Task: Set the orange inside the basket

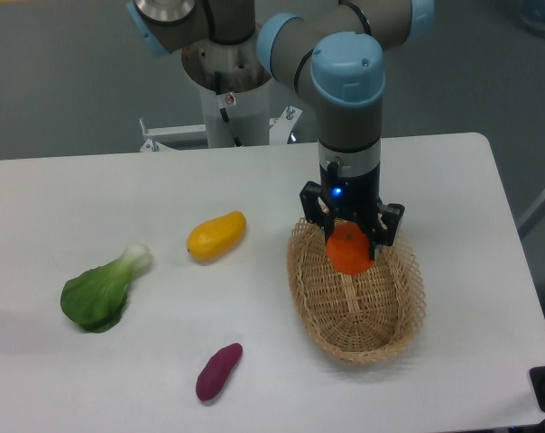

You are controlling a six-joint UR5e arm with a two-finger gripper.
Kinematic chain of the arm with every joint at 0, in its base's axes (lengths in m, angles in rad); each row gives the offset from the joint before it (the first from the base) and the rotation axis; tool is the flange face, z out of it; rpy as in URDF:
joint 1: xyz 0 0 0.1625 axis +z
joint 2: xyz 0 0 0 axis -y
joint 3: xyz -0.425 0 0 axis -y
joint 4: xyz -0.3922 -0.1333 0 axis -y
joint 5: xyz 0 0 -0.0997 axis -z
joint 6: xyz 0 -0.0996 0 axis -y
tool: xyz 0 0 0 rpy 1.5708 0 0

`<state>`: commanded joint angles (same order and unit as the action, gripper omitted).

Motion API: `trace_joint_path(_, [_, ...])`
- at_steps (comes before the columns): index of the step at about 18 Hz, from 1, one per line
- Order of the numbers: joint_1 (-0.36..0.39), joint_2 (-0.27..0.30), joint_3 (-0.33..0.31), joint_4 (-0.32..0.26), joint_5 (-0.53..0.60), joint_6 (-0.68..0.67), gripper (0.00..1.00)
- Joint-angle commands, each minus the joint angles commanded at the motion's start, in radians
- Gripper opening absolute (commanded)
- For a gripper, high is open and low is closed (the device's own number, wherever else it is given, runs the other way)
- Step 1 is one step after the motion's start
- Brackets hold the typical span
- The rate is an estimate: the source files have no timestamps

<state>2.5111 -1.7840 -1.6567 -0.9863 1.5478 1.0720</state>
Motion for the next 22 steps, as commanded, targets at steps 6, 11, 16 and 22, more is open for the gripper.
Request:
trace_joint_path(6, [0.025,-0.012,-0.02,0.005,0.003,0.103,0.58])
trace_joint_path(11, [0.054,-0.048,-0.121,0.142,0.006,0.164,0.58])
trace_joint_path(16, [0.054,-0.086,-0.202,0.184,0.061,0.174,0.57])
trace_joint_path(22, [0.063,-0.094,-0.267,0.183,0.061,0.158,0.57])
